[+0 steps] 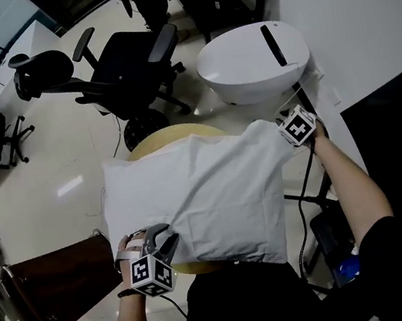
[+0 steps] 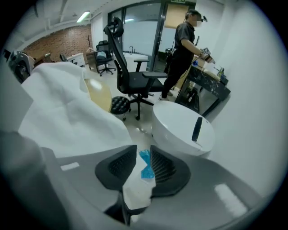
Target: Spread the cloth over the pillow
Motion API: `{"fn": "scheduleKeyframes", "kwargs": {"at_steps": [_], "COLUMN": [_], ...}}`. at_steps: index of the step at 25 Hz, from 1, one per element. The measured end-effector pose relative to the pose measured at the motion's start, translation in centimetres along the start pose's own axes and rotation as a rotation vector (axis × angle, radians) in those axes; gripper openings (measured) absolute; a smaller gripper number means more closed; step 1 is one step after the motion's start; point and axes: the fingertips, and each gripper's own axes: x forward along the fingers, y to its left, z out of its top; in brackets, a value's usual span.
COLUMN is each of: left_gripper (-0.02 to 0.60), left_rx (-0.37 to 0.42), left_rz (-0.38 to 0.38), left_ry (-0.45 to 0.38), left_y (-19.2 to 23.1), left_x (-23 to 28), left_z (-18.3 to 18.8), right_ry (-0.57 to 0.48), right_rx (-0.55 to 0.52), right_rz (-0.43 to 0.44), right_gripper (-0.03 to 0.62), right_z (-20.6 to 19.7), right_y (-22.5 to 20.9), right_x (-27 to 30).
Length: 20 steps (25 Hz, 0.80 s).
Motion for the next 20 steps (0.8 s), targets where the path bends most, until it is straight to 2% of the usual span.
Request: {"fn": "scheduleKeyframes", "kwargs": {"at_steps": [6, 9, 13, 16, 20], "left_gripper": [0.123, 0.123, 0.123, 0.123, 0.123], "left_rx": [-0.048, -0.058, -0.038, 0.026, 0.200], "left_rz": [0.124, 0.181, 0.203, 0.198, 0.161], "left_ry": [-0.049, -0.008, 0.056, 0.109, 0.248], "left_y": [6.5, 10.4, 14.7, 17.5, 20.6], "left_x": [-4.1, -5.1, -5.0, -4.2, -2.5], "left_z": [-0.7, -3.8, -8.4, -11.3, -15.6], "right_ry": [-0.215, -0.284, -0.374, -0.427, -0.483], "right_rx": [-0.058, -0.091, -0.107, -0.100, -0.076], "right_rz": [0.037, 0.045, 0.045, 0.033, 0.022], "right_gripper": [0.107, 0.107, 0.107, 0.107, 0.107], "right_z": [4.4, 6.2, 8.7, 10.3, 11.9], "right_y": [3.4, 5.9, 9.4, 11.8, 15.9], "right_x": [-5.7, -8.5, -12.6, -15.9, -20.5]}}
